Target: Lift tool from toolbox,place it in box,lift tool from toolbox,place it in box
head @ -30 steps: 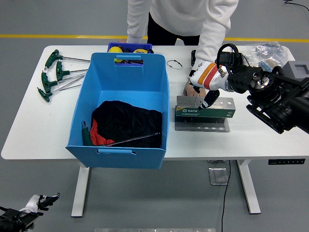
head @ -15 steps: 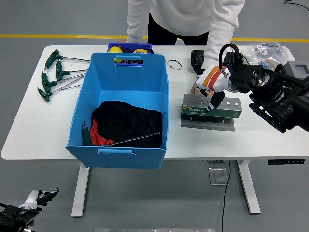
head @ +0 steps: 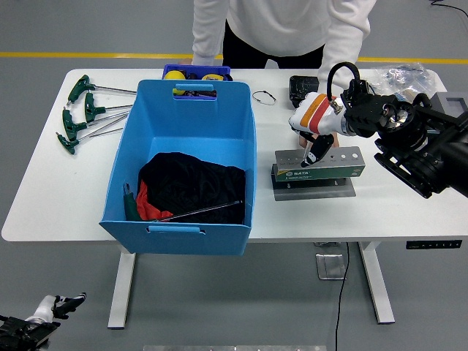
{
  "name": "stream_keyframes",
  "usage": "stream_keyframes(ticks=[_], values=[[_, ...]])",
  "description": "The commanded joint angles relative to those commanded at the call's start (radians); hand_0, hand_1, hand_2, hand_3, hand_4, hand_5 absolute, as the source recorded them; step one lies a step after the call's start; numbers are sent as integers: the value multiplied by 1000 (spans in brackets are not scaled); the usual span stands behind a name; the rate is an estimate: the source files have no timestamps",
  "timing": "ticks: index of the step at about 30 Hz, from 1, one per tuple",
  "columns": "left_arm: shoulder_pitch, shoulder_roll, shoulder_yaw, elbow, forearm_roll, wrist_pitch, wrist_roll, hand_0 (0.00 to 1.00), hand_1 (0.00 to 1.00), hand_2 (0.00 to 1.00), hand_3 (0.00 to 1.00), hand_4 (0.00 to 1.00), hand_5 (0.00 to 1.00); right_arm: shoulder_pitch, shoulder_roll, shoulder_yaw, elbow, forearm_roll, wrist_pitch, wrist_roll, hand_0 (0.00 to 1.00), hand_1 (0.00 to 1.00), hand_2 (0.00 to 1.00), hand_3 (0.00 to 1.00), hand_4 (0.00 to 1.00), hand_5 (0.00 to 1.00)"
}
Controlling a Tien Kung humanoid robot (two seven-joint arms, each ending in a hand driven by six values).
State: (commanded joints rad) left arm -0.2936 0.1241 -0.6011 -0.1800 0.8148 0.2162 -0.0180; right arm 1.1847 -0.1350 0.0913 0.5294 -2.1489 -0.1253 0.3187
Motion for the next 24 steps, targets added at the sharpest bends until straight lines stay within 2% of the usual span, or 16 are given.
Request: stream_keyframes(ticks=[4,5,13,22,24], values=[[2,0,-6,0,5,0,1,735,727,703,666,694,616,4,-4,-7,5,17,-12,5,81,65,117,108,967,631],[4,0,-8,0,5,0,1,733,725,700,664,694,615,5,-6,-9,6,23,-17,7,32,7,74,64,919,624],[21,1,-31,0,27,-1,5,733,722,700,664,694,615,17,-19,-28,29,59,-39,10,6,2,50,47,901,621],[46,4,-81,0,77,-4,13,731,722,698,665,694,614,50,-57,-78,104,143,-15,-23,2,2,36,37,913,628],[52,5,-91,0,86,-5,15,730,721,697,665,694,616,62,-66,-83,122,158,7,-37,2,2,37,37,910,621]])
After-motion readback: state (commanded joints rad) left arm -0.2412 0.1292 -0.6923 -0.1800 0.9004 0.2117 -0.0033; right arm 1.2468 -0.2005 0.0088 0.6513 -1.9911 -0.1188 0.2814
